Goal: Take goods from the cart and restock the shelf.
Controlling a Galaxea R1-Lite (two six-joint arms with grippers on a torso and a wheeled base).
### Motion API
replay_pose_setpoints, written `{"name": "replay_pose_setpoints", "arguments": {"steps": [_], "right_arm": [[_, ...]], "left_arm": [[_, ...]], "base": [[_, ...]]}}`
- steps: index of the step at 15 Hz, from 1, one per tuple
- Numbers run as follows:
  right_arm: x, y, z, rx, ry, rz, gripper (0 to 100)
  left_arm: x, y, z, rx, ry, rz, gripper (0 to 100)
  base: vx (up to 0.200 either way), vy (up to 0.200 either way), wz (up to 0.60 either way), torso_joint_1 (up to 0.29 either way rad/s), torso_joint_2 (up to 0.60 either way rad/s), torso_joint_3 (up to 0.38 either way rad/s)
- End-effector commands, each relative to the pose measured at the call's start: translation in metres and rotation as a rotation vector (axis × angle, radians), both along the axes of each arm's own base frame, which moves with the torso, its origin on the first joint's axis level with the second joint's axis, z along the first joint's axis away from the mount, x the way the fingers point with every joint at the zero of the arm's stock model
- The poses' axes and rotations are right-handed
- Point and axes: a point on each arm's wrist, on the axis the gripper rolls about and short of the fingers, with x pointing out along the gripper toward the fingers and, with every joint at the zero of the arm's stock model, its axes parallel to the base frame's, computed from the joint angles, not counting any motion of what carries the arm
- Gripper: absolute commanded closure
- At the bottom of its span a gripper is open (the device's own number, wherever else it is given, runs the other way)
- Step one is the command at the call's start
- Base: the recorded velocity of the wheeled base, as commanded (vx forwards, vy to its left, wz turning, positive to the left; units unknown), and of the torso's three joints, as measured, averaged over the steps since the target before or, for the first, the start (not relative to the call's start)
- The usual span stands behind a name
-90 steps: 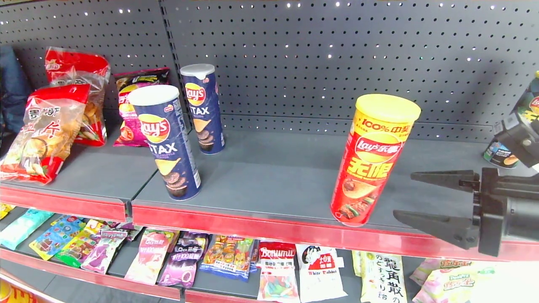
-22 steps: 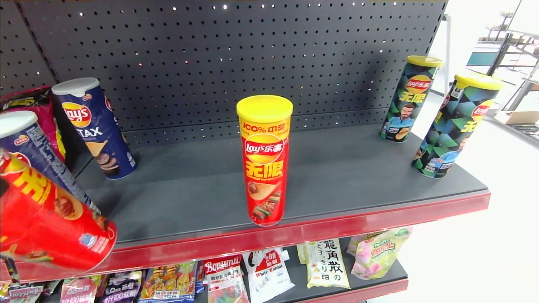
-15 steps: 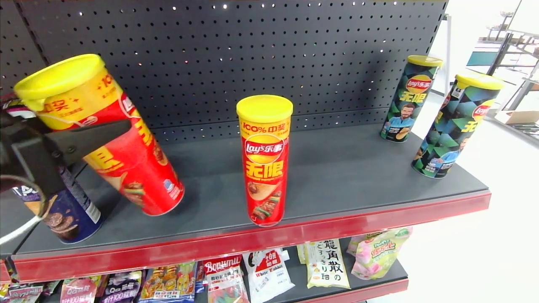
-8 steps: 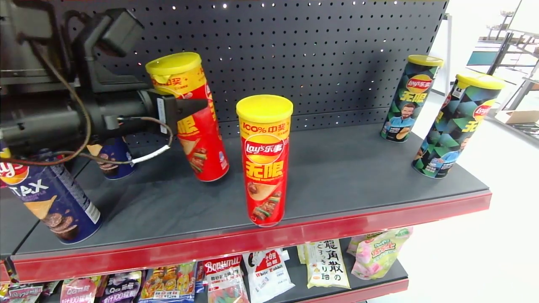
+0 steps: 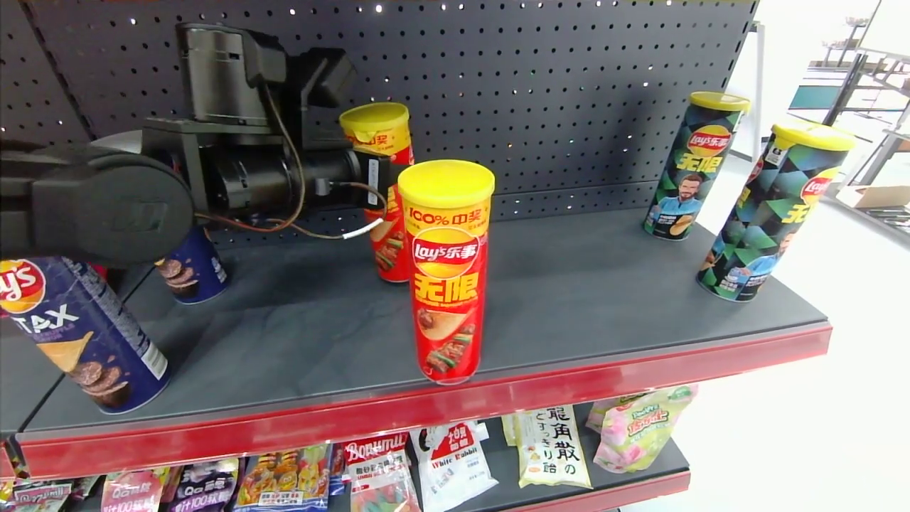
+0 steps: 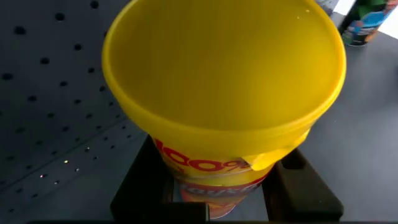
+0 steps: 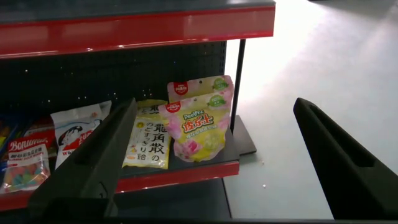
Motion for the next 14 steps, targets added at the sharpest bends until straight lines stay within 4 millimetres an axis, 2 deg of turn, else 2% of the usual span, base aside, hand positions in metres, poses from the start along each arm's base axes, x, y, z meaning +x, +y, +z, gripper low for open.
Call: {"name": "replay_pose_setpoints", "arguments": {"steps": [1, 14], "right_arm": [[0.000, 0.000, 0.000, 0.000, 0.002, 0.000, 0], [0.000, 0.000, 0.000, 0.000, 0.001, 0.000, 0]], "left_arm": [[0.011, -0.022, -0.009, 0.003, 0.013, 0.002, 100], [0.021, -0.042, -0.009, -0.013, -0.006, -0.029, 100]], "base": [[0.000, 0.000, 0.00, 0.000, 0.00, 0.000], [0.000, 0.000, 0.00, 0.000, 0.00, 0.000]]}}
